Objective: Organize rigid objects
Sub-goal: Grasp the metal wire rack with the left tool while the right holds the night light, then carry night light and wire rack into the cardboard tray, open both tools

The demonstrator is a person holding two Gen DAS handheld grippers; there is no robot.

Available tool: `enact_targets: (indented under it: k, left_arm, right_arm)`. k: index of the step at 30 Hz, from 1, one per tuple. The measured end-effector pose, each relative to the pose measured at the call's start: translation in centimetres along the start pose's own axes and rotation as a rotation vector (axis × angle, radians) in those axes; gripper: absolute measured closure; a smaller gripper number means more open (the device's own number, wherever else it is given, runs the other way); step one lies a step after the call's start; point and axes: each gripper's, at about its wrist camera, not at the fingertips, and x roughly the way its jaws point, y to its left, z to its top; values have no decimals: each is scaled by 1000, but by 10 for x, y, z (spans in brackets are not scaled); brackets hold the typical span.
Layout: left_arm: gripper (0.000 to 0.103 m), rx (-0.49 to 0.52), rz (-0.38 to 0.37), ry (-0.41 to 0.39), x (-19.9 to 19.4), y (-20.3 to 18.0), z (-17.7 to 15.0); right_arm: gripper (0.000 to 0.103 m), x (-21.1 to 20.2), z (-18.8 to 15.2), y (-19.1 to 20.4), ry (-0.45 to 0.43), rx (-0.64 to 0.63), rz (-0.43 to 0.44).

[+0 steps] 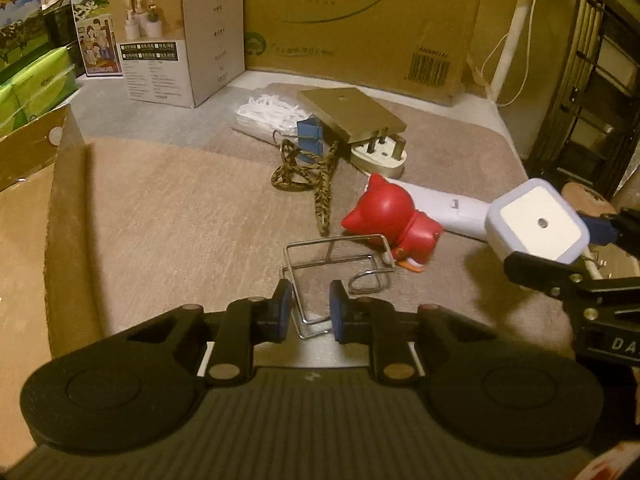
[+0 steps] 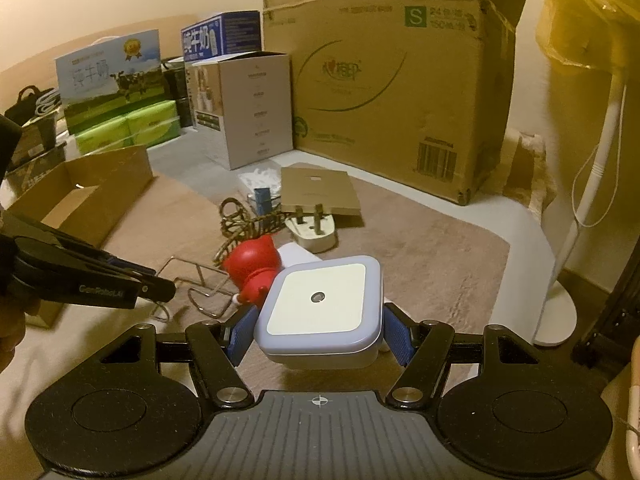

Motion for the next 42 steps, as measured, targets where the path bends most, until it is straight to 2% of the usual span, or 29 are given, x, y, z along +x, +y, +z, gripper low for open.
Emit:
enact_targets:
  k: [4,5,6,8,9,10,19,21,22,27,35,42]
  left_arm:
    - [89,-12,-3,0,-6,-1,-5]
    - [84,-22,-3,-1,-7,-1,-6]
    - [77,-40,-5,-9,-9,0,-7]
    - [37,-67,-11,-35,-11,1,-9]
    - [31,-76,-8,-47,-11,0,-9]
    - [29,-83,-6,-56,-10,-1,-10]
    - [29,-133,15,-69,20,-16,-3]
    - [33,-137,22,-71,25,-17,-1]
    - [39,-141,25,-71,27,-17,-1]
    - [39,-125,22,-60,25,-17,-3]
    - [40,-94,46,-112,-22,-9,-14]
    - [40,-132,117,-184,-86,27,-21]
  right_arm:
    - [36,-4,0,5,0,1,6]
    - [36,-4,0,5,-1,1,6]
    - [36,-5,0,5,-2,2,5]
    - [36,-4,-1,4,-3,7,3]
    - [36,-3,-2,3,-3,9,2]
    - [36,-3,-2,2,-1,11,0]
    - [36,6,-5,-11,7,38,-13]
    - [36,8,-6,-14,9,40,-17]
    - [36,9,-7,-15,10,40,-18]
    - [36,11,-7,-14,15,41,-17]
    - [36,-2,-1,0,-8,24,3]
    - [36,-14,17,34,-54,-11,75]
